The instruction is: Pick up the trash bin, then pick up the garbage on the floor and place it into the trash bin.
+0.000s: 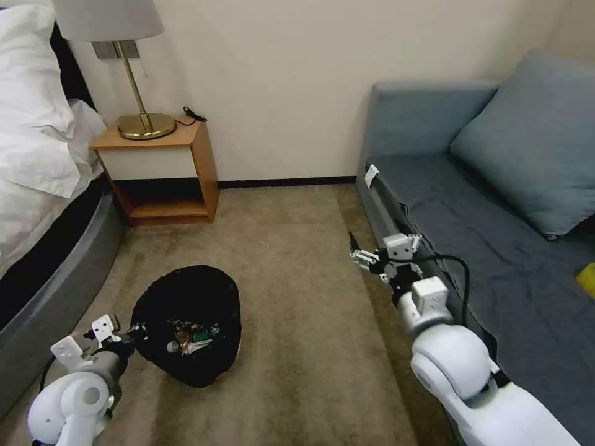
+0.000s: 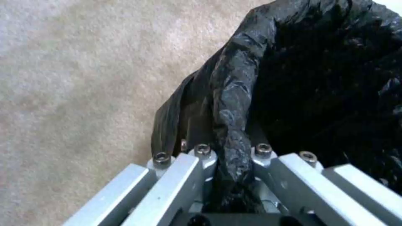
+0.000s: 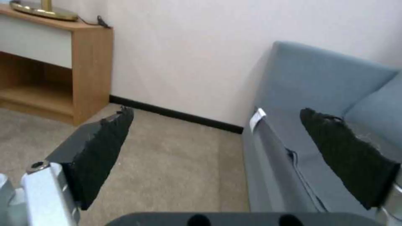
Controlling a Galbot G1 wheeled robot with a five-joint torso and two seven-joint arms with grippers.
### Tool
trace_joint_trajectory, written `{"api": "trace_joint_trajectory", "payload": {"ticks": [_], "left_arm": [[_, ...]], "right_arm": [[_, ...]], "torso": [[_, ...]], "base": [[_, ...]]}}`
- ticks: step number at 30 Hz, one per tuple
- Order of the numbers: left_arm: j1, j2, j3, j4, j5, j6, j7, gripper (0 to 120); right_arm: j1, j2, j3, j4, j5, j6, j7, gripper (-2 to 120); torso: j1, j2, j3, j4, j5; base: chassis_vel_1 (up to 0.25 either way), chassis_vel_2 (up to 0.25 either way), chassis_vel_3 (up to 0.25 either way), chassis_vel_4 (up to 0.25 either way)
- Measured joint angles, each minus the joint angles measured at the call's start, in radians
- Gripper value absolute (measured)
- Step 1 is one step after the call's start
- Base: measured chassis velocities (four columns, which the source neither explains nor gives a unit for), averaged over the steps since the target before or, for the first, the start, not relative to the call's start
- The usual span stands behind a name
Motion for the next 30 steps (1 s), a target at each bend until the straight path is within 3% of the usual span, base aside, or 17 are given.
{"api": "trace_joint_trajectory", "payload": {"ticks": [12, 26, 30], "left_arm": [[0.006, -0.011, 0.001, 0.012, 0.014, -0.003, 0.007, 3], [0.007, -0.013, -0.008, 0.015, -0.018, 0.000, 0.001, 51], [0.011, -0.010, -0.012, 0.012, -0.004, -0.019, 0.029, 65]], "right_arm": [[-0.083, 0.054, 0.028, 0.020, -0.041, 0.027, -0.026, 100], [-0.108, 0.063, 0.044, 0.033, -0.050, 0.030, -0.031, 100], [-0.126, 0.083, 0.052, 0.037, -0.066, 0.031, -0.031, 100]], "torso": [[0.000, 0.000, 0.000, 0.0001, -0.0001], [0.000, 0.000, 0.000, 0.0001, -0.0001], [0.000, 0.000, 0.000, 0.0001, -0.0002]], "base": [[0.000, 0.000, 0.000, 0.000], [0.000, 0.000, 0.000, 0.000], [0.000, 0.000, 0.000, 0.000]]}}
